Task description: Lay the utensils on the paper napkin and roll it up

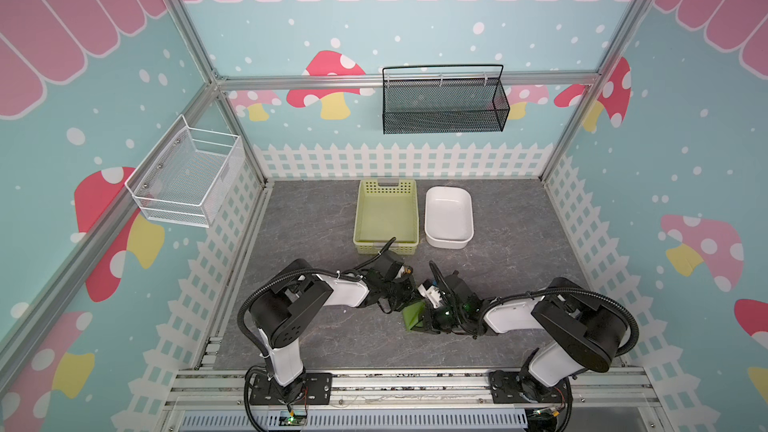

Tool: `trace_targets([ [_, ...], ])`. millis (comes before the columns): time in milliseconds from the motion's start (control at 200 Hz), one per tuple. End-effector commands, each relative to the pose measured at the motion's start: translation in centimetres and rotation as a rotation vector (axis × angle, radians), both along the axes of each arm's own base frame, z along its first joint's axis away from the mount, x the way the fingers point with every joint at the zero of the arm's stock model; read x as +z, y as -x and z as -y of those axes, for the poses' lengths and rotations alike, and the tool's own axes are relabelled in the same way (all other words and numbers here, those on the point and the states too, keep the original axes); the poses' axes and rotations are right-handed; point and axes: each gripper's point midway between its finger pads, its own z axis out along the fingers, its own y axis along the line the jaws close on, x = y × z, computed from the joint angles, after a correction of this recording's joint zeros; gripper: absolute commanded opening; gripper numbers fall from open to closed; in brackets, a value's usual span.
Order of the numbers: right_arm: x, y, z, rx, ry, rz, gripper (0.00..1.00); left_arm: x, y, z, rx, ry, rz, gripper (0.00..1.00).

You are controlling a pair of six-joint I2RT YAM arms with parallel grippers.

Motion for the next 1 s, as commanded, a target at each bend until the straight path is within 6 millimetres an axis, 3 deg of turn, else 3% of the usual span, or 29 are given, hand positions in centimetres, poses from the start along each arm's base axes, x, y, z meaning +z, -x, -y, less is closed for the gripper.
trace_targets([
  [0,-4.5,1.8,3.5,-0.041,0.204,-0.099,0.00,1.1,-0.5,0.6,-0.016,-0.001,0.042,0.00],
  [280,-4.6,1.8,3.5,-0.041,0.207,-0.102,0.00,0.7,0.0,2.4,-0.083,0.046,0.033,0.00],
  [375,-4.6,1.8,3.5,-0.041,0.207,-0.102,0.00,-0.3,0.2,2.3,-0.092,0.029,0.014,0.00],
  [700,-4.1,1.7,3.5,-0.046,0.204,-0.091,0.00,-4.1,0.7,-0.6,-0.044,-0.061,-0.039,0.00],
  [996,-0.7,1.0,4.6,-0.124,0.150,-0.024,0.09,-5.3,0.6,-3.5,0.004,-0.107,-0.044,0.00],
])
